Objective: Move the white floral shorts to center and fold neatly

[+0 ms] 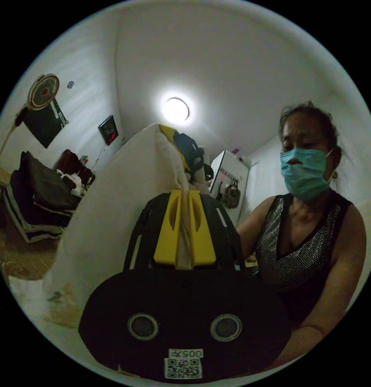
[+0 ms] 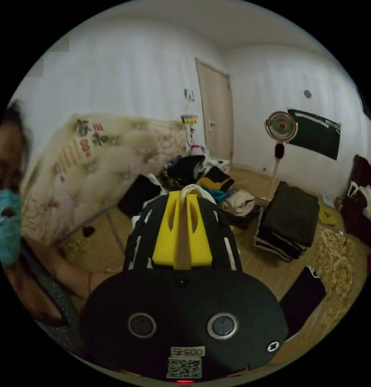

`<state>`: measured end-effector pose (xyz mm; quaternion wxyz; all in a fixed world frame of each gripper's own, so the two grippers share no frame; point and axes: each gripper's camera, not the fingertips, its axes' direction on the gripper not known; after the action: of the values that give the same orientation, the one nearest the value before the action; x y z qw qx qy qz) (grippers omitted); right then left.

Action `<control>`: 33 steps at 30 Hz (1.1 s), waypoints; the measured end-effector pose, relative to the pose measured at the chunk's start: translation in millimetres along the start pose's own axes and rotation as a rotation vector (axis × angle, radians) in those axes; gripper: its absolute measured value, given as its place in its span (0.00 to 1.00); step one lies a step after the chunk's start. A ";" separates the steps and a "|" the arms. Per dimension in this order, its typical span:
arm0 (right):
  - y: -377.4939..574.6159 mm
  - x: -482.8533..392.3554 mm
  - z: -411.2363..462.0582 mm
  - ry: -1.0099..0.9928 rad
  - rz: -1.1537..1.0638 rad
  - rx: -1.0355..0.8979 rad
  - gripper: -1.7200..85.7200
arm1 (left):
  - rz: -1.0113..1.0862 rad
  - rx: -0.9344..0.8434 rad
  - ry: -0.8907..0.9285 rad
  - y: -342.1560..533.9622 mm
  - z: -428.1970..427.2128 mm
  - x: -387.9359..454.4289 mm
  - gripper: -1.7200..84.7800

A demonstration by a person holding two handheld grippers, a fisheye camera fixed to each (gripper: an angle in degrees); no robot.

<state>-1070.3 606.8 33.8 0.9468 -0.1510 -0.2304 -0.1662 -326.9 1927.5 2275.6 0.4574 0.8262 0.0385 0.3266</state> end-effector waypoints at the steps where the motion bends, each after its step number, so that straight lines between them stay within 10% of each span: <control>1: -4.7 3.7 13.3 -0.045 -0.006 -0.047 0.02 | -0.009 0.012 0.001 -0.1 -5.1 -3.2 0.07; 4: -6.4 23.9 64.0 -0.208 0.063 -0.295 0.03 | -0.051 -0.020 -0.111 -6.3 -37.2 -11.5 0.07; 10: 45.1 89.4 62.1 -0.454 0.309 -0.230 0.06 | -0.419 0.125 -1.128 -3.8 -110.8 10.5 0.08; 25: 202.6 194.2 68.6 0.041 0.591 -0.695 0.04 | -0.306 0.031 -1.003 -30.8 -25.0 -51.9 0.08; 33: 150.1 213.3 -75.7 0.144 0.469 -0.271 0.01 | -0.218 0.060 -0.849 -35.8 23.3 -67.2 0.07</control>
<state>-804.5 662.0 42.0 0.9446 -0.3132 -0.0971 0.0177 -357.8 1906.9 2205.2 0.4402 0.8912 -0.0567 -0.0933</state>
